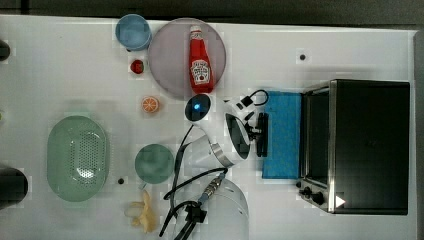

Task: Flap open oven.

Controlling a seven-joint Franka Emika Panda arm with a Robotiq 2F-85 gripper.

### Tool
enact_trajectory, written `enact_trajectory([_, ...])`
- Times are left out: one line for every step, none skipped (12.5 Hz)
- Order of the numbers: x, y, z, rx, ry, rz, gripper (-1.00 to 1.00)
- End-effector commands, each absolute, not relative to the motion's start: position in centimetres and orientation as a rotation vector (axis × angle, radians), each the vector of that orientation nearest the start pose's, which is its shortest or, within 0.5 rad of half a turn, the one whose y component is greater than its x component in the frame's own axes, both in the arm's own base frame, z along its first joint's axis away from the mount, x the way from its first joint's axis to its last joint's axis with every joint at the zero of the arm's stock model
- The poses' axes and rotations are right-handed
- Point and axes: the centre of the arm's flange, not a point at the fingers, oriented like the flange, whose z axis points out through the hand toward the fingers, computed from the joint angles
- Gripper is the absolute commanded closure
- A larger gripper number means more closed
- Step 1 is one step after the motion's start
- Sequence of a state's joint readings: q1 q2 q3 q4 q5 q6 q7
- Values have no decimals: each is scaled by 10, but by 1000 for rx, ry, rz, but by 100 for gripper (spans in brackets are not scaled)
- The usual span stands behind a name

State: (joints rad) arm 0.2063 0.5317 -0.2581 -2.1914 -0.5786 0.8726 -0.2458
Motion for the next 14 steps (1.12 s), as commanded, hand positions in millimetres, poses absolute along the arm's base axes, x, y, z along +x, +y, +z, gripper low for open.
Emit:
enact_trajectory([556, -13, 192, -3517, 338, 9, 65])
enact_trajectory([561, -11, 212, -3465, 423, -40, 65])
enact_trajectory([567, -11, 236, -3399, 525, -89, 65])
enact_trajectory([570, -11, 262, -3326, 629, -116, 65])
enact_trajectory([572, -11, 288, -3255, 722, -122, 65])
enact_trajectory([573, -12, 318, -3183, 808, -110, 65])
enact_trajectory([573, -12, 349, -3107, 891, -82, 65])
enact_trajectory([572, -12, 381, -3026, 972, -37, 65])
enact_trajectory([571, -12, 413, -2956, 1045, 16, 65])
enact_trajectory([570, -12, 445, -2916, 1099, 49, 65])
enact_trajectory([568, -13, 474, -2892, 1160, 65, 65])
enact_trajectory([567, -11, 501, -2864, 1214, 64, 65])
enact_trajectory([566, -10, 523, -2841, 1259, 59, 65])
enact_trajectory([564, -11, 540, -2827, 1284, 61, 65])
